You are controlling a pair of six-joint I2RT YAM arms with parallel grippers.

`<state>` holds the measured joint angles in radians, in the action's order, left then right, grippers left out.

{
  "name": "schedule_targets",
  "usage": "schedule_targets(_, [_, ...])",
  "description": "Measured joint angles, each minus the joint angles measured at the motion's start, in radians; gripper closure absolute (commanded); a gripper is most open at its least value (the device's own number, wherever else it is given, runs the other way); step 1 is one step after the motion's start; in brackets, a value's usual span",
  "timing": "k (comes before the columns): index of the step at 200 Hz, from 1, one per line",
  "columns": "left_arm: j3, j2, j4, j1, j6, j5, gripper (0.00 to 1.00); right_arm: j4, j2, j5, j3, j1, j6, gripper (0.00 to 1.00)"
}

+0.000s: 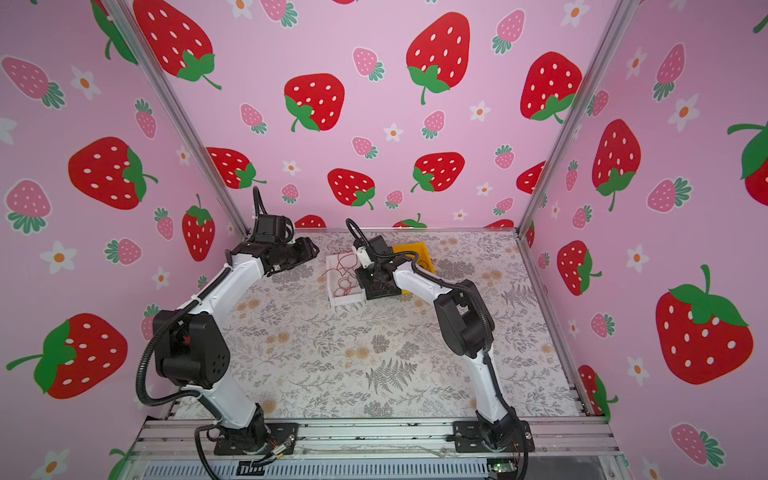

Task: Untangle the cables
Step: 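Lift the red wire and carry it over the white bin with the right gripper, then lower the red wire into the white bin and open the right gripper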

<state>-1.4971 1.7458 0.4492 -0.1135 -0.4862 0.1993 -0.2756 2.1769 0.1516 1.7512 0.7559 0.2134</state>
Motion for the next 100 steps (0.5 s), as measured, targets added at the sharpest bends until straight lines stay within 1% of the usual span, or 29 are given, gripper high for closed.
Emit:
schedule_targets(31, [-0.010, 0.018, 0.009, -0.010, 0.000, 0.003, 0.35, -0.024, 0.002, -0.072, 0.018, 0.015, -0.002, 1.00])
schedule_targets(66, [-0.021, 0.019, 0.031, -0.023, 0.007, 0.000, 0.35, -0.116, 0.044, -0.174, 0.115, 0.060, -0.016, 1.00])
schedule_targets(100, [-0.022, 0.018, 0.047, -0.023, 0.016, -0.035, 0.35, -0.171, 0.091, -0.234, 0.176, 0.104, -0.016, 1.00])
